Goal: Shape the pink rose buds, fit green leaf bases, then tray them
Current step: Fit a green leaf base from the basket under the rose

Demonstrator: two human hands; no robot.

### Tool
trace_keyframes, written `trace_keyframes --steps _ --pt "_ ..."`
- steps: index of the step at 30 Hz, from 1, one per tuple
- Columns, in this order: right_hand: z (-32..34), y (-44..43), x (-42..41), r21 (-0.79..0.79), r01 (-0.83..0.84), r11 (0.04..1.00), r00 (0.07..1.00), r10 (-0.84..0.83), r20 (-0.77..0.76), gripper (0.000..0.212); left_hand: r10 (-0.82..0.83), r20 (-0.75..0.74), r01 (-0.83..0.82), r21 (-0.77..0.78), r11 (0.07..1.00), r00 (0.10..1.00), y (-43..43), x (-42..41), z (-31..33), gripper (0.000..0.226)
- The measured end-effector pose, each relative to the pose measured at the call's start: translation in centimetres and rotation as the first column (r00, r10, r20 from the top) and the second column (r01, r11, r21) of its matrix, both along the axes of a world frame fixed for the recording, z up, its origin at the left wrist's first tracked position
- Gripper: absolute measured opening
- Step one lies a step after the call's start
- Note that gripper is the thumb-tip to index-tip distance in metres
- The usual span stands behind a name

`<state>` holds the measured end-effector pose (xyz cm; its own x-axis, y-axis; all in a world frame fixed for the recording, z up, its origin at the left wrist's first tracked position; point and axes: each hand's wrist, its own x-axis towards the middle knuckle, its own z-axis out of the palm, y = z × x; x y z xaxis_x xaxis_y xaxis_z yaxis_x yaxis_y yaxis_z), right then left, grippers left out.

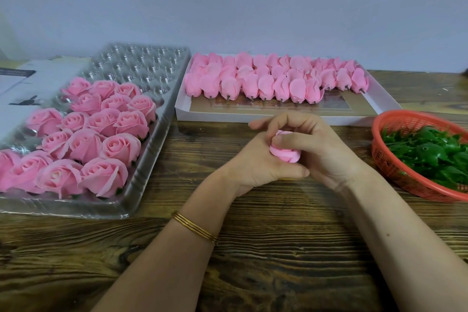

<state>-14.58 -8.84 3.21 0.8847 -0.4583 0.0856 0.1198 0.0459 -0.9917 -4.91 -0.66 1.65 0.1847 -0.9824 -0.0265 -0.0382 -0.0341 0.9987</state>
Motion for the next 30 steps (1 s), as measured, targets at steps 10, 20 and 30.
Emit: trace_keyframes --steps 10,20,30 --pt "-0.4 0.0 -0.1 -0.046 -0.002 0.999 0.999 0.000 -0.046 0.013 -0.013 -0.052 0.013 -0.019 1.000 0.999 0.1 0.2 -0.2 0.030" --pt "-1.0 -0.1 0.2 0.084 -0.051 0.995 0.998 0.055 -0.037 0.023 -0.034 -0.113 0.031 -0.026 0.999 0.993 -0.1 0.6 -0.4 0.029" --pt "-1.8 0.0 0.2 -0.193 -0.047 0.980 0.992 0.023 -0.126 0.046 0.051 -0.112 -0.052 -0.009 0.999 0.992 0.0 0.9 -0.4 0.014"
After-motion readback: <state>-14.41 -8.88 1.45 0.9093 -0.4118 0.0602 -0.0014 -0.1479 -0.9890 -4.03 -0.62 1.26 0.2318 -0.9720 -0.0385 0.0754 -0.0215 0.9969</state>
